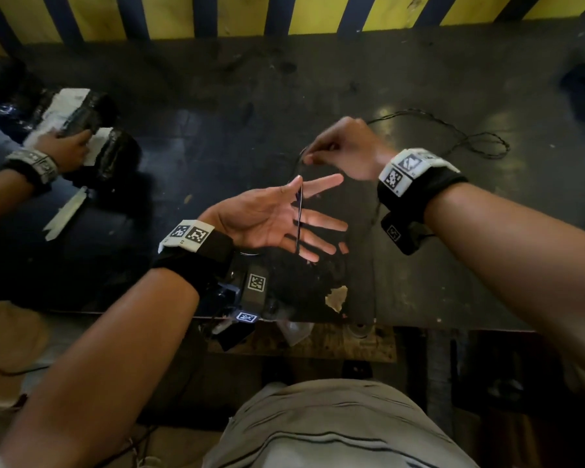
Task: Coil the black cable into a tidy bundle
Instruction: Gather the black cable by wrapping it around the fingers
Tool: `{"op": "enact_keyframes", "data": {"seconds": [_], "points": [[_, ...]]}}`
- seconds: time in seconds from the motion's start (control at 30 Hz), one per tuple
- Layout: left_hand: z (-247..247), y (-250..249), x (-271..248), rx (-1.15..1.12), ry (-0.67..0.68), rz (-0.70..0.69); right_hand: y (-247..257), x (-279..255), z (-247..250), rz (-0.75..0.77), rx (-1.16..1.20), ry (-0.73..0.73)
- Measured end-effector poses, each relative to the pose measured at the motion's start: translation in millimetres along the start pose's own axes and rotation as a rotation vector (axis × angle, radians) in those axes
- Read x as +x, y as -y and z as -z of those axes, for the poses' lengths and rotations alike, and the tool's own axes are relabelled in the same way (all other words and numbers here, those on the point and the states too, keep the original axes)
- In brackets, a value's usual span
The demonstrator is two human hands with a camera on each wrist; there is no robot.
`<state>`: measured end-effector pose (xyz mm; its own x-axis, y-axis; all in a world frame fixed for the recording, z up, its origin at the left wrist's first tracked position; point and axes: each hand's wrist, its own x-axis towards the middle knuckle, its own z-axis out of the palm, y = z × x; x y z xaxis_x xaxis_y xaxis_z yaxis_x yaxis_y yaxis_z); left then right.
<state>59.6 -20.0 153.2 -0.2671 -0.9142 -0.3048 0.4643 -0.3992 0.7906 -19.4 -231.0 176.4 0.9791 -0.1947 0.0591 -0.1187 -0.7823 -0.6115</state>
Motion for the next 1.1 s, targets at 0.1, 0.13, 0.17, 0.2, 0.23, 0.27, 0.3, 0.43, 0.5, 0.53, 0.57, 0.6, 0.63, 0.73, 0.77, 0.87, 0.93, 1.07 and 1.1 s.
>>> {"op": "enact_keyframes", "data": {"seconds": [0.1,0.13,0.17,0.2,0.23,0.27,0.3,0.43,0.5,0.53,0.57,0.6,0.63,0.73,0.77,0.87,0.93,1.07,1.1], "points": [[-4,-10,-3,-0.029,0.043,-0.097,-15,-25,-26,-0.021,0.065,0.102],[-3,-15,-2,-0.025,0.040,-0.127,-18,-33,-39,0.014,0.015,0.126],[-2,-20,-1,-0.018,0.030,-0.152,-19,-42,-52,0.028,-0.053,0.155],[0,-24,1,-0.013,0.012,-0.169,-19,-49,-64,-0.010,-0.046,0.188],[3,-28,3,-0.008,-0.013,-0.176,-15,-56,-73,-0.054,-0.004,0.229],[7,-30,5,-0.004,-0.044,-0.175,-15,-60,-84,-0.056,0.051,0.251],[11,-31,6,0.003,-0.078,-0.168,-9,-63,-93,-0.032,0.091,0.265],[30,-26,9,0.013,-0.221,-0.161,4,-72,-107,0.020,0.123,0.347],[40,-23,8,0.012,-0.291,-0.172,9,-72,-103,0.023,0.088,0.351],[44,-22,7,0.013,-0.319,-0.174,10,-72,-102,0.021,0.076,0.350],[46,-20,7,0.014,-0.339,-0.170,12,-73,-100,0.016,0.066,0.352],[48,-19,7,0.018,-0.354,-0.160,14,-73,-98,0.007,0.061,0.356],[49,-18,8,0.026,-0.365,-0.144,15,-73,-97,0.003,0.048,0.362],[50,-15,9,0.069,-0.389,-0.067,23,-74,-84,0.010,-0.036,0.379],[51,-14,9,0.078,-0.392,-0.039,28,-73,-75,0.019,-0.073,0.378],[52,-8,8,0.092,-0.389,0.033,39,-63,-40,0.047,-0.164,0.327],[49,-4,9,0.118,-0.379,0.095,40,-52,-16,0.053,-0.173,0.278],[39,4,10,0.147,-0.326,0.206,36,-29,29,0.130,-0.232,0.116],[36,6,11,0.146,-0.304,0.206,35,-24,39,0.139,-0.231,0.083]]}}
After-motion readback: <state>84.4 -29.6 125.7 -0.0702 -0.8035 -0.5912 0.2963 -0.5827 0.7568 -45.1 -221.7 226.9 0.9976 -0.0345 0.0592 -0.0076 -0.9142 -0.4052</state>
